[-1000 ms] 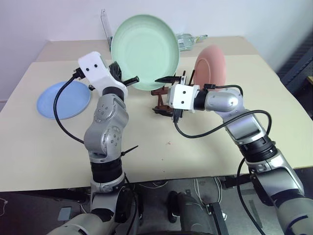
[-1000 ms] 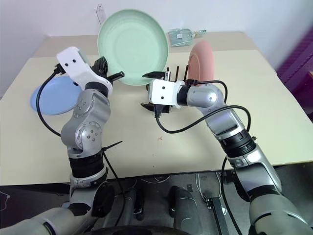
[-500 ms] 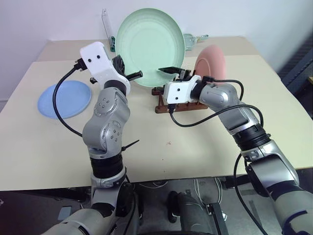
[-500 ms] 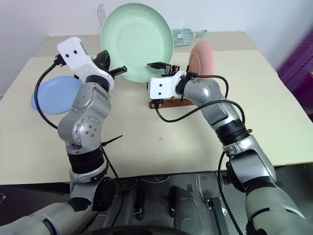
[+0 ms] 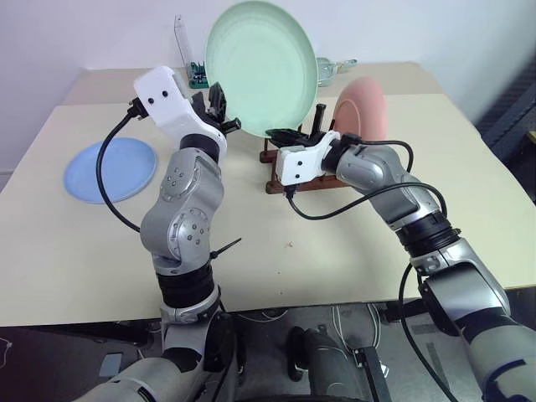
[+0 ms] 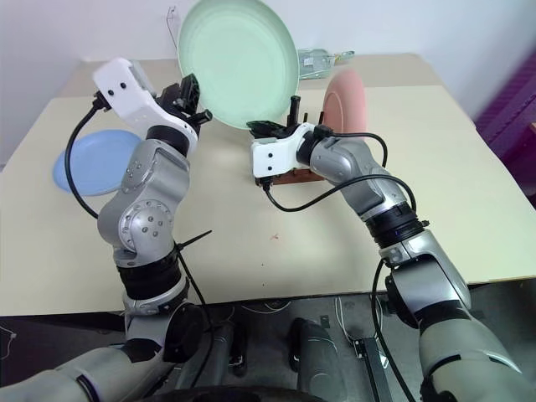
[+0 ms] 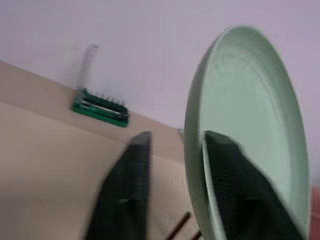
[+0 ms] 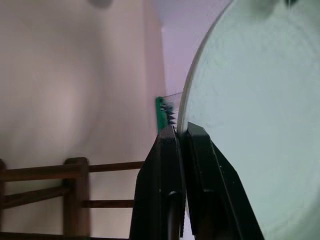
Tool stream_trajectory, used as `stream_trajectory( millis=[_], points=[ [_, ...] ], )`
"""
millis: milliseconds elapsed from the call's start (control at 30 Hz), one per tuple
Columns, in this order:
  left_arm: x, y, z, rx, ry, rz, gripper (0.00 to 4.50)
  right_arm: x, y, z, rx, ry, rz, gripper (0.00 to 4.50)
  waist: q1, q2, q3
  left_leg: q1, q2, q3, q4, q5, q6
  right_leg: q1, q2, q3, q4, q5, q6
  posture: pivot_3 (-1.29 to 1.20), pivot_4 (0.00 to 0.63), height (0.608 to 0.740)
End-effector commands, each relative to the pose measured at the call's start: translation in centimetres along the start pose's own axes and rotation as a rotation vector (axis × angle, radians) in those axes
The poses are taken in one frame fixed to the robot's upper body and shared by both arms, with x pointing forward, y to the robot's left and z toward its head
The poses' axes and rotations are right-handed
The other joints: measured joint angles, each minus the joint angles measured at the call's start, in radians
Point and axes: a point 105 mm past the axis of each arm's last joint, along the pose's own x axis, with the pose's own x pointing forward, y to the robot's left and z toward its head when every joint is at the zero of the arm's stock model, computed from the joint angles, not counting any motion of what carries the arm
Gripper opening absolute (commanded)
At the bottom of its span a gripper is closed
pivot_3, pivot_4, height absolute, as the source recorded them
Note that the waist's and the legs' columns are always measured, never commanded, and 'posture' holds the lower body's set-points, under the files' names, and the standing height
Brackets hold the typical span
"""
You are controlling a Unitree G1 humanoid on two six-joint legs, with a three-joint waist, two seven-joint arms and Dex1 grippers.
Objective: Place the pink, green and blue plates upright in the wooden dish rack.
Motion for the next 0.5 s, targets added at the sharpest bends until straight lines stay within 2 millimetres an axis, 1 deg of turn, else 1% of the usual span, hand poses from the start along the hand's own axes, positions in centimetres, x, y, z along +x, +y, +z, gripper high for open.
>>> stream_trajectory(
  millis=[33, 100, 167, 200, 267, 333, 367, 467, 500],
  points=[
    [-0.4, -1.2, 3.1, -0.074, -0.145, -0.09, 3.42, -0.5, -2.8, -0.1, -0.056, -0.004, -0.086, 0.0, 0.0, 0.0, 0.0, 0.0, 0.0, 0.0, 0.0, 0.0, 0.0, 0.0, 0.0, 0.0, 0.0, 0.0, 0.0, 0.0, 0.15, 0.73],
    [-0.4, -0.9, 3.6, -0.063, -0.176, -0.095, 3.42, -0.6, -3.0, -0.2, -0.059, -0.003, -0.092, 0.0, 0.0, 0.0, 0.0, 0.0, 0.0, 0.0, 0.0, 0.0, 0.0, 0.0, 0.0, 0.0, 0.0, 0.0, 0.0, 0.0, 0.15, 0.73],
    [-0.8, -0.9, 4.1, 0.017, -0.204, -0.163, 3.42, -1.1, -4.3, -0.5, -0.038, -0.012, -0.129, 0.0, -0.001, 0.0, 0.0, 0.0, 0.0, 0.0, 0.0, 0.0, 0.0, 0.0, 0.0, 0.0, 0.0, 0.0, 0.0, 0.0, 0.15, 0.73],
    [-1.2, -0.9, 4.2, 0.054, -0.208, -0.219, 3.42, -1.5, -5.3, -0.6, -0.002, -0.021, -0.164, 0.0, -0.002, 0.0, 0.0, 0.0, 0.0, 0.0, 0.0, 0.0, 0.0, 0.0, 0.0, 0.0, 0.0, 0.0, 0.0, 0.0, 0.15, 0.73],
    [-2.0, -1.1, 4.0, 0.086, -0.193, -0.312, 3.42, -2.1, -6.6, -0.6, 0.064, -0.053, -0.206, 0.0, -0.004, 0.0, 0.0, 0.0, 0.0, 0.0, 0.0, 0.0, 0.0, 0.0, 0.0, 0.0, 0.0, 0.0, 0.0, 0.0, 0.15, 0.73],
    [-3.2, -1.2, 2.7, 0.143, -0.13, -0.413, 3.42, -2.8, -7.7, -0.2, 0.156, -0.111, -0.231, 0.0, -0.005, 0.0, 0.0, 0.0, 0.0, 0.001, -0.001, 0.0, 0.0, 0.0, 0.0, 0.0, 0.0, 0.0, -0.001, 0.0, 0.15, 0.73],
    [-3.9, -0.9, 1.5, 0.186, -0.078, -0.46, 3.42, -3.2, -8.0, 0.3, 0.21, -0.155, -0.225, 0.0, -0.006, 0.0, 0.0, 0.0, 0.0, 0.001, -0.001, 0.0, 0.0, 0.0, 0.0, 0.0, 0.0, 0.0, -0.001, 0.0, 0.15, 0.73],
    [-5.5, -0.1, -1.2, 0.277, 0.036, -0.536, 3.42, -4.1, -8.4, 1.1, 0.326, -0.244, -0.201, 0.0, -0.006, 0.001, 0.0, 0.001, 0.001, 0.0, -0.001, 0.0, 0.0, 0.001, 0.0, 0.0, 0.0, 0.0, -0.001, 0.0, 0.15, 0.73],
    [-6.2, 0.1, -2.6, 0.318, 0.101, -0.571, 3.42, -4.6, -8.7, 1.4, 0.421, -0.282, -0.2, 0.0, -0.005, 0.001, 0.0, 0.001, 0.001, 0.0, -0.001, 0.0, 0.0, 0.001, 0.0, 0.0, 0.0, 0.0, -0.001, 0.0, 0.15, 0.73]
  ],
)
